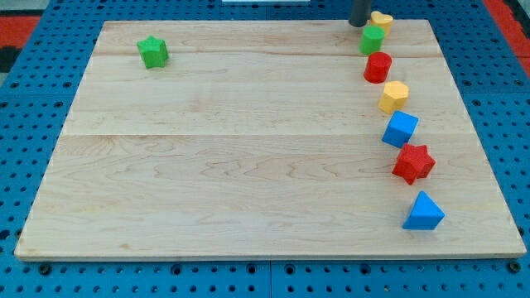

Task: Push the green star left to the red circle

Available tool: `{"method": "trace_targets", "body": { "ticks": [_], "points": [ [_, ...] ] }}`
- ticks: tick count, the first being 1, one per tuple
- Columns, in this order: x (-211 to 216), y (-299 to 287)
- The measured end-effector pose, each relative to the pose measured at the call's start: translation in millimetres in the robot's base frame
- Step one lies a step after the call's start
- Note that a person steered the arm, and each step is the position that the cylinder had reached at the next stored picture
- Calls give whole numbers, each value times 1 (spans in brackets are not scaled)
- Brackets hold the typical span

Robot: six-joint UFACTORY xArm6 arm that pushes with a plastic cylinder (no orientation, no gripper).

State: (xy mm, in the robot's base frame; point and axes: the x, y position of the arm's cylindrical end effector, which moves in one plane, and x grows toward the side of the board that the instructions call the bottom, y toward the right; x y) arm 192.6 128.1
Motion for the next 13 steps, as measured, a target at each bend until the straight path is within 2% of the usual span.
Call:
{"method": "trace_targets", "body": {
  "ticks": [2, 3, 4, 5, 6, 7, 8, 10, 11, 12, 13],
  "points": [
    [1, -160],
    [1, -261],
    [44, -296],
    [55, -343],
    [46, -394],
    [84, -381],
    [89, -328],
    [141, -218],
    [145, -200],
    [135, -218],
    [115, -193]
  ]
}}
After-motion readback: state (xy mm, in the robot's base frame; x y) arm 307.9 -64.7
